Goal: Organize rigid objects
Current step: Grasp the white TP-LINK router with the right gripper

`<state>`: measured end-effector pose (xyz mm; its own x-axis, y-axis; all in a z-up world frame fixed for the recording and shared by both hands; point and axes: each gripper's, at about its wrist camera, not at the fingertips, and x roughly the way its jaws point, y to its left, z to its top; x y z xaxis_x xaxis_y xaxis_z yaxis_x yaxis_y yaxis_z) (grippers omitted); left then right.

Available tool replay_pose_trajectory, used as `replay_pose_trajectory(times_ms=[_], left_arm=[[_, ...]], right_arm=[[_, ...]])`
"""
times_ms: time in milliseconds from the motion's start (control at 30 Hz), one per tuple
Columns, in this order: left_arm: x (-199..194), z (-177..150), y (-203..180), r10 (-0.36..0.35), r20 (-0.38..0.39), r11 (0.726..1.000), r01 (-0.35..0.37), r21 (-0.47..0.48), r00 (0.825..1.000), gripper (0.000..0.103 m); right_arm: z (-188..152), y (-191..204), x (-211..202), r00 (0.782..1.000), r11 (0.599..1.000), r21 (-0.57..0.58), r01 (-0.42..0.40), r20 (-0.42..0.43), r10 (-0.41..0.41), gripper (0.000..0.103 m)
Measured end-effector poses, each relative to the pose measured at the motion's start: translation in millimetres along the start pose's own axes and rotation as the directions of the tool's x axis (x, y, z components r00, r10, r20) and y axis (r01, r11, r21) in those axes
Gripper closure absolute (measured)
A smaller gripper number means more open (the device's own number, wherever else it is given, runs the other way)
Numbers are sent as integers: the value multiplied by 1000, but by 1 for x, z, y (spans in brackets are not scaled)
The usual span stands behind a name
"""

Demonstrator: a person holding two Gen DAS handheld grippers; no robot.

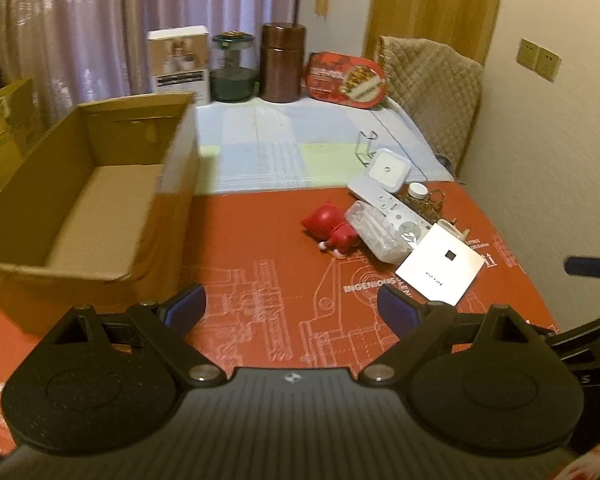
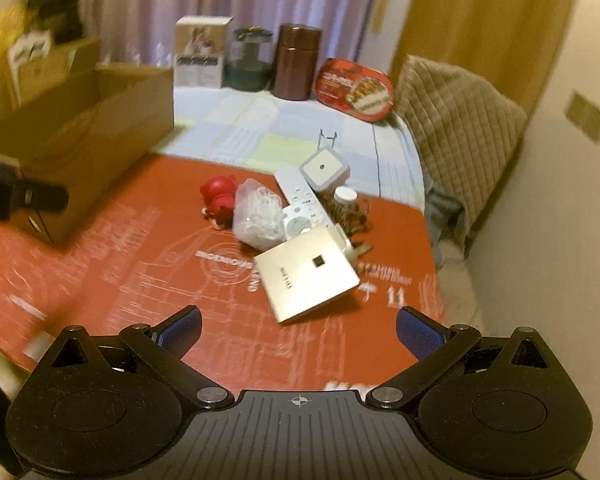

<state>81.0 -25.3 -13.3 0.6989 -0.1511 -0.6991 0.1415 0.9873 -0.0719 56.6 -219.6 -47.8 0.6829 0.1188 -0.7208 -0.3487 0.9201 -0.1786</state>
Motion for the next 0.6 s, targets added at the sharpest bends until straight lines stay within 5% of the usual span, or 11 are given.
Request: replay_pose_trajectory(times_ms=[300,600], left_arm=[[63,5,-22,-111,-19,987,112,116,994,13],[108,3,-17,-115,-52,983,122,140,992,13]], right_arm=[[7,6,72,999,975,-221,7,-42,-17,2],[6,10,125,997,930,-368,19,-67,-47,2]])
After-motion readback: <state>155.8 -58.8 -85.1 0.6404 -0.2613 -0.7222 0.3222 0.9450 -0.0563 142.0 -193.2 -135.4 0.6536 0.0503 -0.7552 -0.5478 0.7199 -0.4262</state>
